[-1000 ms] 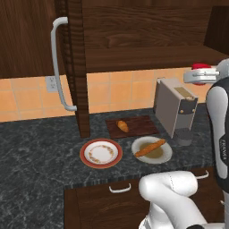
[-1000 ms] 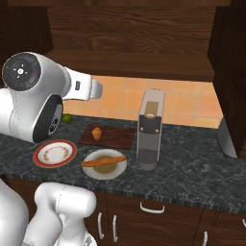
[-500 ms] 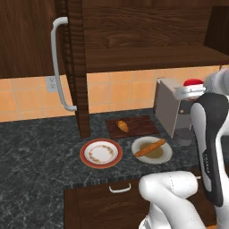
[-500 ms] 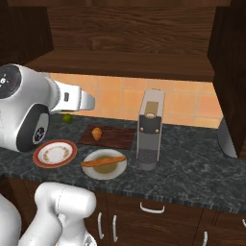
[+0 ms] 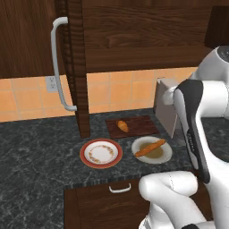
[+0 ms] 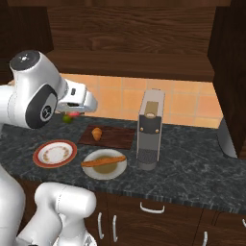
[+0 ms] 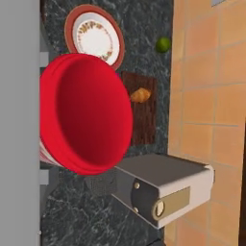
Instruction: From the different types of pastries on the counter, select a croissant and place it on the cutting board. Then retrieve a jar of jam from the cabinet and place it alongside the croissant on the cutting board.
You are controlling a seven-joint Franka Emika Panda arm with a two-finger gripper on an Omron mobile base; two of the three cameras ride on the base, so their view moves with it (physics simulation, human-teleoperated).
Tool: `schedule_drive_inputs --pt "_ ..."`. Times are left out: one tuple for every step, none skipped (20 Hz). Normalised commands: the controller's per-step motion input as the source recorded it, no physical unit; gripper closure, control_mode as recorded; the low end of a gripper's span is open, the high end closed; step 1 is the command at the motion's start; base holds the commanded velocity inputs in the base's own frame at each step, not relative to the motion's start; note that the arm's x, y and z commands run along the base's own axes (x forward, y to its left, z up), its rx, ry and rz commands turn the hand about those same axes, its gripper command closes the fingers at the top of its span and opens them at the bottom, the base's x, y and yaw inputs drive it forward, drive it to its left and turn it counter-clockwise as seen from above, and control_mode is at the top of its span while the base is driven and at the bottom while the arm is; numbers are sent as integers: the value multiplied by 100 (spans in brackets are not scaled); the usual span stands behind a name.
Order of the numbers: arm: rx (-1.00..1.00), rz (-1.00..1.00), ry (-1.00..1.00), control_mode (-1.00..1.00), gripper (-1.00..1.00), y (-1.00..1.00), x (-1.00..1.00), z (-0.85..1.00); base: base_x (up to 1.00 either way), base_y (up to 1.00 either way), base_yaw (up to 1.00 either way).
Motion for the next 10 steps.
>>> schedule_drive_inputs --pt "-14 0 0 -100 100 11 22 -90 0 0 0" --pt "-12 0 0 -100 100 4 18 -85 0 0 0" --pt "-11 0 0 -100 100 1 10 -74 0 0 0" --pt "-12 0 0 -100 100 3 1 -69 0 0 0" --pt "-12 0 -7 -100 100 1 0 -63 0 0 0" --pt "-13 0 -11 -100 100 4 0 -62 0 0 0" --pt "-9 0 -14 -100 100 0 0 -49 0 0 0" --pt "0 0 -2 -100 100 0 0 -39 0 0 0" --pt "0 0 0 -100 100 0 0 -29 0 0 0" --pt "0 0 0 -100 100 0 7 -31 0 0 0"
